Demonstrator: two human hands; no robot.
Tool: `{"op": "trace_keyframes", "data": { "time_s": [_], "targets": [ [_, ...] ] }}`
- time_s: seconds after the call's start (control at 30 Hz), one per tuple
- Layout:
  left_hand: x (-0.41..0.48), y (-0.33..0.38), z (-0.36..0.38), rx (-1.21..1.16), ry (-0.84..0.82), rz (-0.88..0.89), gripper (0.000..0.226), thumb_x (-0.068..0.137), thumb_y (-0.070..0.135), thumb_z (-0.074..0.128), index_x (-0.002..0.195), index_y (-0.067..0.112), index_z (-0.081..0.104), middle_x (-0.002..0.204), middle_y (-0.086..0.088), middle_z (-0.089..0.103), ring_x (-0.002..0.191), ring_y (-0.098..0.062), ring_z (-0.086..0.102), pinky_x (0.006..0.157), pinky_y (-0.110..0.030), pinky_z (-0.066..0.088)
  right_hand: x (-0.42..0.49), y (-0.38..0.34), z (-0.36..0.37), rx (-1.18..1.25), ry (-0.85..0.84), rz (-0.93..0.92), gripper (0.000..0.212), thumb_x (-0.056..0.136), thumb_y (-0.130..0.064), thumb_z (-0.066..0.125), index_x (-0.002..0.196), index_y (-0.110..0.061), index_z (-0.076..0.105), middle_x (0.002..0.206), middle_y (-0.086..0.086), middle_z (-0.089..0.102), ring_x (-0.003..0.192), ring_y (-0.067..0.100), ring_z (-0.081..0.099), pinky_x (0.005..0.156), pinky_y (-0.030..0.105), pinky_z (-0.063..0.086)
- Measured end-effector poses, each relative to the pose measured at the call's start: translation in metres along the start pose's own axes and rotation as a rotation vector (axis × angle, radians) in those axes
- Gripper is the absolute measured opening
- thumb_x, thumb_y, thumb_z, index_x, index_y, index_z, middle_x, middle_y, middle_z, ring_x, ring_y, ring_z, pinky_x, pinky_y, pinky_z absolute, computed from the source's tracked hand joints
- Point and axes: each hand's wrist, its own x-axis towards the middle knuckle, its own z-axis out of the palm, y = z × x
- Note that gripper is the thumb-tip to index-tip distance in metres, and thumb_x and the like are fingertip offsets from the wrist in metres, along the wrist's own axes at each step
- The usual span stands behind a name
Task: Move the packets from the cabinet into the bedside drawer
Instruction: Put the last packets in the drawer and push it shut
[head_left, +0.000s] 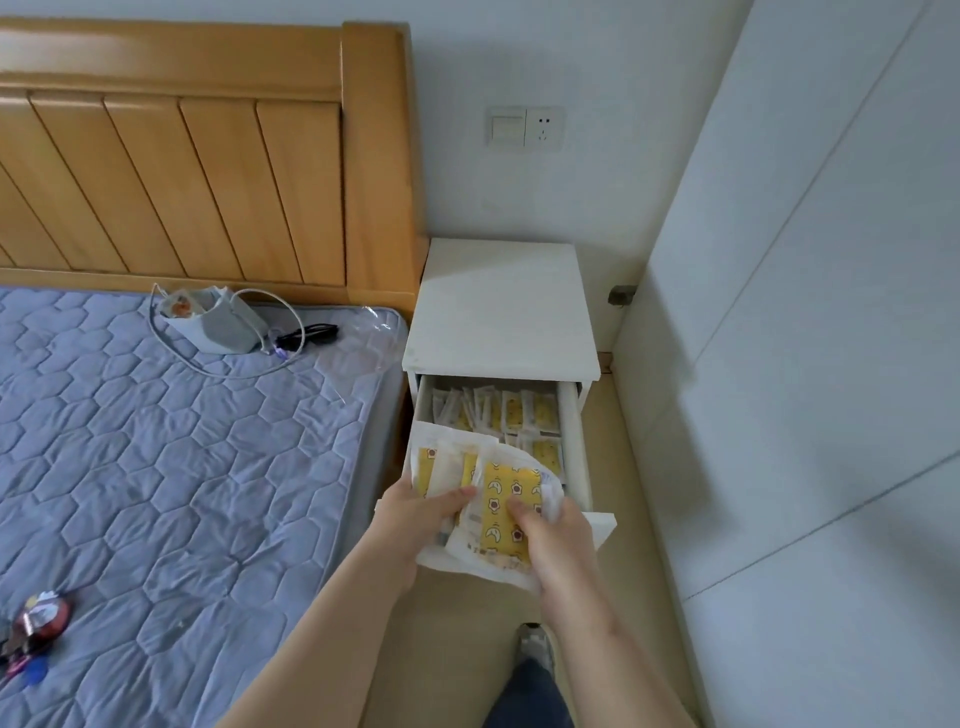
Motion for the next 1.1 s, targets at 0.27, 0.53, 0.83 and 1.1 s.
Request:
{"op": "trace_keyframes", "data": {
  "time_s": [0.27, 0.53, 0.83, 1.1],
  "targets": [
    [0.143, 0.016, 0.032, -0.03, 0.046, -0.131, 0.027, 0.092, 0.018, 0.058, 0.118, 0.01, 0.057, 0.103, -0.011, 0.072, 0.09, -0.031, 0.07, 0.079, -0.05, 0.056, 0.157, -0.019, 0.003, -0.069, -0.072, 0.123, 0.023, 0.091, -0.019, 0.059, 0.114, -0.018, 0.054, 0.1, -0.001, 0.065, 0.085, 0.011, 0.063, 0.058, 0.019, 0.051],
    [0.281, 0.029, 0.078, 0.004, 0.138, -0.256, 0.016, 0.094, 0.02, 0.057, 0.107, 0.014, 0.064, 0.096, -0.007, 0.074, 0.087, -0.026, 0.071, 0.071, -0.041, 0.057, 0.318, -0.036, 0.003, -0.168, -0.119, 0.282, 0.026, 0.091, -0.02, 0.06, 0.116, -0.018, 0.054, 0.107, 0.003, 0.066, 0.095, 0.021, 0.066, 0.088, 0.044, 0.053],
    [0.443, -0.014, 0.074, 0.15, 0.232, -0.283, 0.029, 0.091, 0.029, 0.061, 0.117, 0.015, 0.058, 0.113, 0.0, 0.066, 0.104, -0.021, 0.061, 0.099, -0.044, 0.045, 0.475, 0.026, 0.03, -0.192, -0.146, 0.332, 0.011, 0.091, -0.013, 0.059, 0.091, -0.023, 0.061, 0.096, 0.002, 0.07, 0.085, 0.018, 0.068, 0.084, 0.041, 0.055],
    [0.561, -0.071, 0.059, 0.307, 0.304, -0.289, 0.06, 0.09, 0.04, 0.058, 0.142, 0.018, 0.035, 0.124, 0.003, 0.051, 0.108, -0.015, 0.048, 0.088, -0.03, 0.041, 0.584, 0.096, 0.05, -0.33, -0.009, 0.309, 0.052, 0.09, -0.03, 0.06, 0.137, -0.019, 0.041, 0.127, 0.0, 0.053, 0.111, 0.017, 0.053, 0.09, 0.034, 0.043]
  ]
}}
